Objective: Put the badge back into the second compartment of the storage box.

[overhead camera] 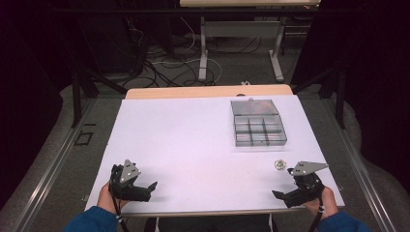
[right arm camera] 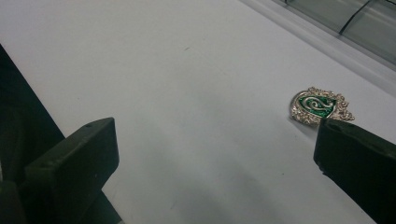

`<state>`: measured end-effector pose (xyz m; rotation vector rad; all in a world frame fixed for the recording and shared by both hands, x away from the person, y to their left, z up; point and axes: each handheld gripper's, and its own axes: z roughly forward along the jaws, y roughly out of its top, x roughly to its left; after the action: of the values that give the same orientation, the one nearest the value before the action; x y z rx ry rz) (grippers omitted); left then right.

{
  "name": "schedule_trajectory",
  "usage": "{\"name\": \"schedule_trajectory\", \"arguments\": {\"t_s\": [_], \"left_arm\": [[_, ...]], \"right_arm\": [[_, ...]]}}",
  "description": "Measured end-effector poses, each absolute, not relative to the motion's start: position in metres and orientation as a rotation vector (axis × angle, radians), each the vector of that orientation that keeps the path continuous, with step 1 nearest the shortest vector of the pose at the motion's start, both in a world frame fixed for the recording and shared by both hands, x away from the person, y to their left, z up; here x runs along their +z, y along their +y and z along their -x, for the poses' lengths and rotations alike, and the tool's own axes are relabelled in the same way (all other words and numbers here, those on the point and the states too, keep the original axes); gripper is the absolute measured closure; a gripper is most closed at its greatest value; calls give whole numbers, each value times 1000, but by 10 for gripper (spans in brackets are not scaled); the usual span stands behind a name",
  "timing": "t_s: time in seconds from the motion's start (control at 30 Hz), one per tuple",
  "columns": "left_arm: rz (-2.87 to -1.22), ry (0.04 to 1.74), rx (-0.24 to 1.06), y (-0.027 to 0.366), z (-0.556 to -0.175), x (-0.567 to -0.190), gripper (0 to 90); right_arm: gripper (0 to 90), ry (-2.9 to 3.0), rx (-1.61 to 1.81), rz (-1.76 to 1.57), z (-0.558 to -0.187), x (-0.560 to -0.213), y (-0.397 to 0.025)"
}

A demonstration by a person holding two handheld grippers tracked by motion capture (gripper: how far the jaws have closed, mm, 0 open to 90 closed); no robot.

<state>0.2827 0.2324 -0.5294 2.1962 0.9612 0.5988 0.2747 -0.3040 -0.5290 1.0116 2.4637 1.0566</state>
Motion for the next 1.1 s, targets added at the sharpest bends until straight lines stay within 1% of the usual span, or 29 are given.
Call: {"name": "schedule_trajectory", "arguments": {"t_s": [0.07, 0.13, 0.6, 1.1], "left_arm": [[-2206, 957, 596, 233, -283, -529, 2], [-2214, 969, 565, 231, -282, -531, 2], [-2227, 953, 578, 232, -284, -533, 2], [-2236, 951, 585, 232, -285, -534, 3]], "right_arm": [[0, 2463, 1052, -1005, -275, -529, -304], [0, 2464, 1049, -1012, -276, -529, -304], [3, 2475, 1033, -1006, -278, -526, -302], [2, 2437, 1001, -1093, -299, -527, -300]]}}
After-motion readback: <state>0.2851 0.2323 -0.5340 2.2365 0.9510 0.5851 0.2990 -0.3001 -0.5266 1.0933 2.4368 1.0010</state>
